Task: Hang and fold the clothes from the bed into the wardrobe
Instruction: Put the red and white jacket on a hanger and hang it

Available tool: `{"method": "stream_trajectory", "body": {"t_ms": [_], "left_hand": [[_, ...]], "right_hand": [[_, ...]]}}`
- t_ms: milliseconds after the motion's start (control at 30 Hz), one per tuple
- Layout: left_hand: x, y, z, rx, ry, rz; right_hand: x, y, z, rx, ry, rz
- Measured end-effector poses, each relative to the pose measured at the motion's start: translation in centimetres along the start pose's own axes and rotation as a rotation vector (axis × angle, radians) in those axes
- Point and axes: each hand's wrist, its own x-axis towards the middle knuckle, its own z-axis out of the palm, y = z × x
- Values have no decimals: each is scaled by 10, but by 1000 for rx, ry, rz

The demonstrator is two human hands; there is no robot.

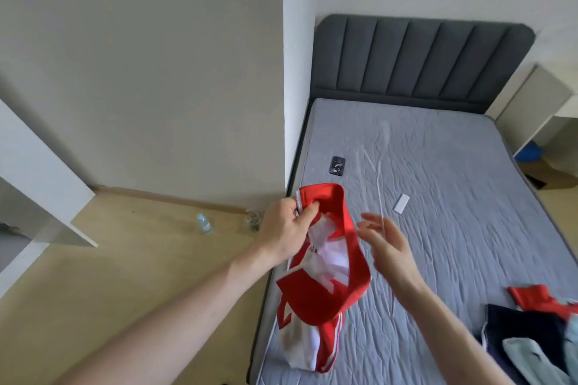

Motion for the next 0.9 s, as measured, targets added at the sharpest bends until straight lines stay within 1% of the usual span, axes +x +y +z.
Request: {"method": "stream_trajectory", "body": {"t_ms": [100, 167, 267, 333, 367, 433, 500, 567, 633, 667, 700, 800, 833, 900], "left_hand": [[-1, 11, 1, -51, -19, 16], [-1, 24, 1, -92, -15, 30], [6, 35, -10, -67, 30, 43], [12, 36, -26, 55, 79, 96], [15, 33, -35, 166, 108, 145], [22, 17, -51, 469, 154, 264], [26, -1, -63, 659, 146, 312], [25, -10, -75, 734, 128, 344], [24, -10, -78, 720, 97, 342], [24, -7, -75, 683, 103, 302], [23, -2, -72, 627, 97, 227], [24, 19, -62, 352, 13, 7], [21, 29, -60, 259, -11, -28], [17, 44, -58, 136, -49, -36]], "right_hand": [[-20, 9, 19, -103, -43, -6], [-22, 17, 31, -193, 14, 13], [-14, 20, 29, -223, 108, 46], [-5, 17, 17, -188, 119, 92], [0, 11, 9, -139, 128, 122], [10, -4, -5, -70, 154, 150], [20, -21, -16, -70, 145, 110], [26, -39, -19, -127, 115, 52], [31, -52, -20, -187, 107, 32], [36, -55, -20, -201, 124, 36], [40, -58, -20, -218, 153, 32], [48, -59, -23, -314, 249, -20], [45, -59, -22, -332, 276, -51], [34, -58, -15, -301, 311, -130]]}}
